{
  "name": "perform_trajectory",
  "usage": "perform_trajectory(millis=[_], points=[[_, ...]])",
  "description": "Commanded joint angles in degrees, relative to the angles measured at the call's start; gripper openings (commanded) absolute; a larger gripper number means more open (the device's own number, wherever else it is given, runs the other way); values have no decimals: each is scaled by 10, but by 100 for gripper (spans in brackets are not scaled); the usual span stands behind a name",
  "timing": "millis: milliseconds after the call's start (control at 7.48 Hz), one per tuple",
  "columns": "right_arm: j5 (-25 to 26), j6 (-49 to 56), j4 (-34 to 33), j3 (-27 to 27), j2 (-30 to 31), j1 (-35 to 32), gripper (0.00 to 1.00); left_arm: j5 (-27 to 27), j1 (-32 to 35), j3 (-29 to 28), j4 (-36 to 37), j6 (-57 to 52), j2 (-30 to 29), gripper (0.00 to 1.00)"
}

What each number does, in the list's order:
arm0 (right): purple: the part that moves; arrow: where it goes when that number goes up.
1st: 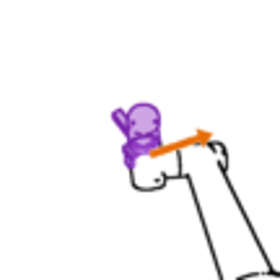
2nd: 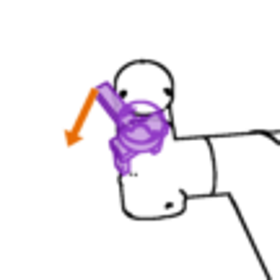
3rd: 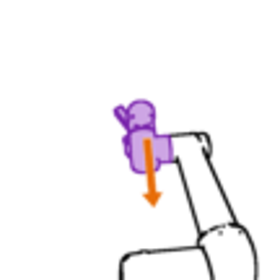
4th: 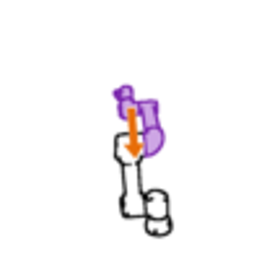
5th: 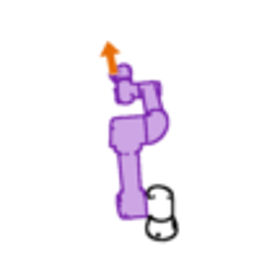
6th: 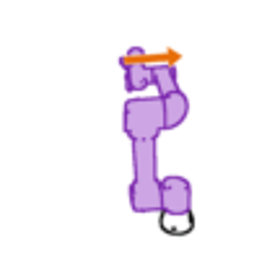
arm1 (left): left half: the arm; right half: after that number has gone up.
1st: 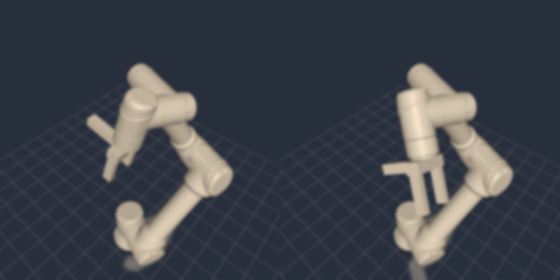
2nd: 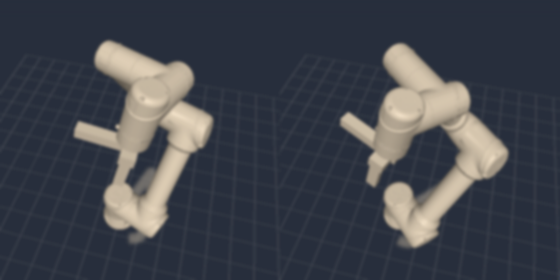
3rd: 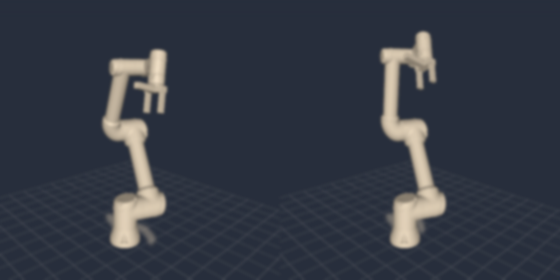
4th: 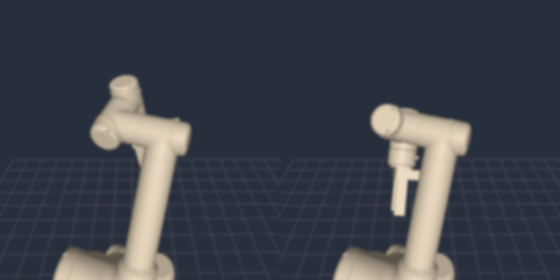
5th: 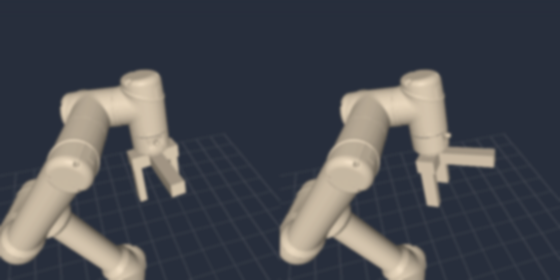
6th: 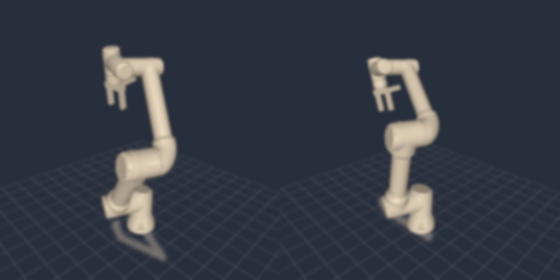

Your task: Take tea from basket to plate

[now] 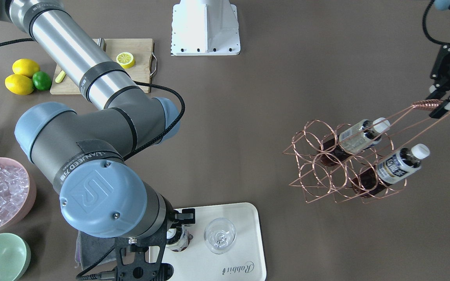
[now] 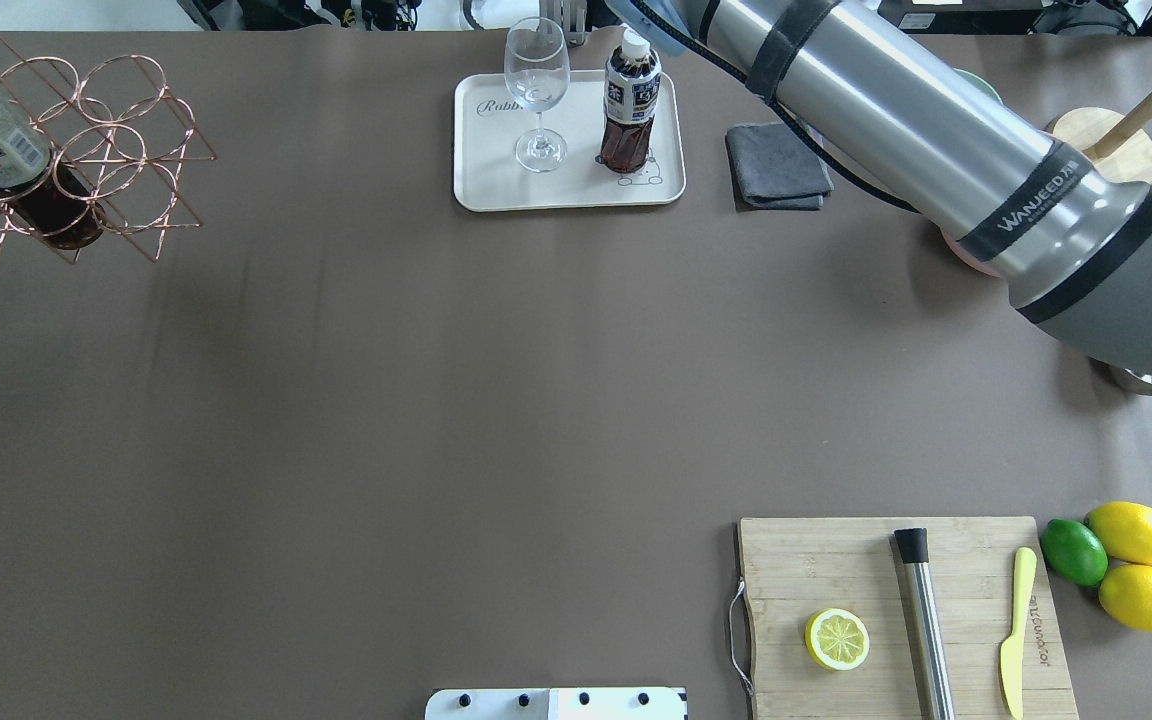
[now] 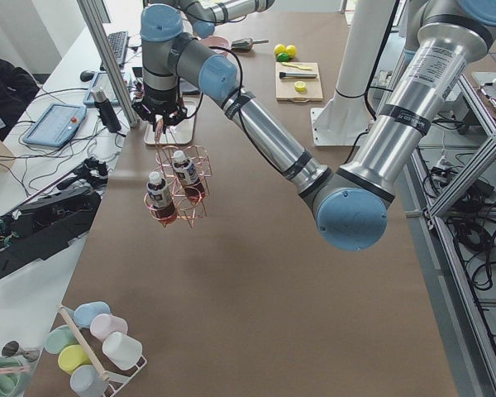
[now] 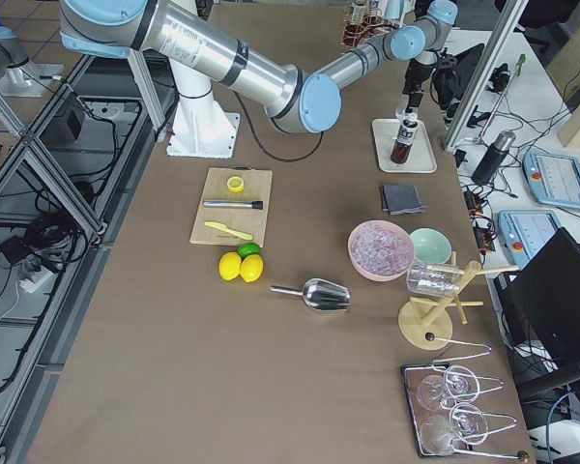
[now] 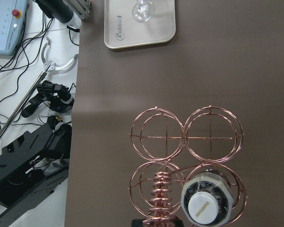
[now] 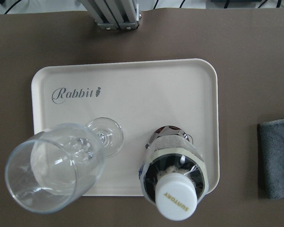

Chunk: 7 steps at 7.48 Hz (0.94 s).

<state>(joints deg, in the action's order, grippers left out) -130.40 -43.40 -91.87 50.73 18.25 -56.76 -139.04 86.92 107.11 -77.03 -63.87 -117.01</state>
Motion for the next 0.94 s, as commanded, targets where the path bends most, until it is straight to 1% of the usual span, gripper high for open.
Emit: perform_trajectory(millis=[0,134,267,401,534,668,802], points=[[0,1,-118,234,131,1,100,9,43,-38,4,-54,-1,0],[-1,2,-151,322,190,-12,100,43,42,-41,-5,-56,-4,0],[0,27,-167,452,316,-24,100,55,41,-58,-28,-51,-6,0],[-2,107,-168,540,431,-63,100,56,40,-93,-71,-49,-12,0],[-2,177,-167,586,526,-103,100,70,40,-124,-109,-47,-19,0],[-2,259,-165,592,589,-153,100,89,40,-151,-134,-34,-31,0],[-2,324,-163,591,634,-189,100,91,37,-175,-162,-16,-37,0]])
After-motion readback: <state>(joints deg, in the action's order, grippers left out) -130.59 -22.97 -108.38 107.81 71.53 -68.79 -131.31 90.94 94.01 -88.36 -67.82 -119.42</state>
